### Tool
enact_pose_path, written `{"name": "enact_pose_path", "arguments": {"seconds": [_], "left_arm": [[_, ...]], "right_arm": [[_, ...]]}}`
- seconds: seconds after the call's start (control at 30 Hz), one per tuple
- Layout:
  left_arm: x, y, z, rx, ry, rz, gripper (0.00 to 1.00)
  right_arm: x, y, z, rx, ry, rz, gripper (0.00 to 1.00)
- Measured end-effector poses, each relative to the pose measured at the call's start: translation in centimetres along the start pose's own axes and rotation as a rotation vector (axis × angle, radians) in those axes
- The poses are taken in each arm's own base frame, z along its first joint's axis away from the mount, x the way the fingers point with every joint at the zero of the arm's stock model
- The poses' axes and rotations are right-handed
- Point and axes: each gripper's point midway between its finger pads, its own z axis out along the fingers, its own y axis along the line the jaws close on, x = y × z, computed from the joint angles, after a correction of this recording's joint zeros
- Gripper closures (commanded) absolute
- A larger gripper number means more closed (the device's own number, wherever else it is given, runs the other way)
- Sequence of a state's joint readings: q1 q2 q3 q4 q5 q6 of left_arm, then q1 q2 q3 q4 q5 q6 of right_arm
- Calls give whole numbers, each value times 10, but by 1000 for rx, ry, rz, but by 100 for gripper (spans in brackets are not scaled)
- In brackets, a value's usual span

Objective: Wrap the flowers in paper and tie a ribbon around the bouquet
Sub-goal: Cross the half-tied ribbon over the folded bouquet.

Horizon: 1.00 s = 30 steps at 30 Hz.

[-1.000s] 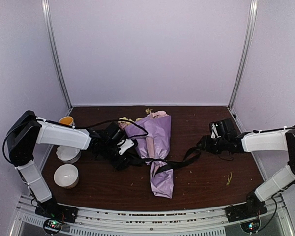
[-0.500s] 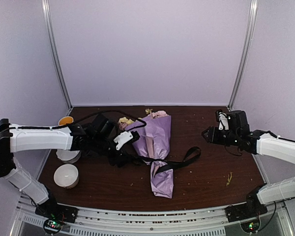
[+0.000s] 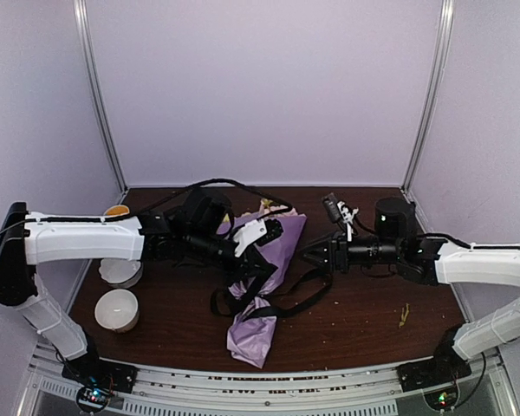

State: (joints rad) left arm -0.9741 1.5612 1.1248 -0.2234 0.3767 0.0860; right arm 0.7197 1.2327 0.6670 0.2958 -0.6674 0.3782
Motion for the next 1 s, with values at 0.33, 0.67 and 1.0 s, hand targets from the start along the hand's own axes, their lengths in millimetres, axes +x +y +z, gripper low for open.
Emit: {"name": "enact_pose_path", "arguments": {"seconds": [0.33, 0.67, 1.0], "left_arm": [[-15, 4, 14, 17, -75, 0, 100], [-12, 25, 10, -15, -135, -66, 100], [-28, 19, 8, 43, -223, -92, 100]], "right_arm": [[25, 19, 28, -87, 76, 6, 52], [35, 16, 36, -39, 95, -39, 49], [62, -6, 64, 21, 135, -17, 48]]}}
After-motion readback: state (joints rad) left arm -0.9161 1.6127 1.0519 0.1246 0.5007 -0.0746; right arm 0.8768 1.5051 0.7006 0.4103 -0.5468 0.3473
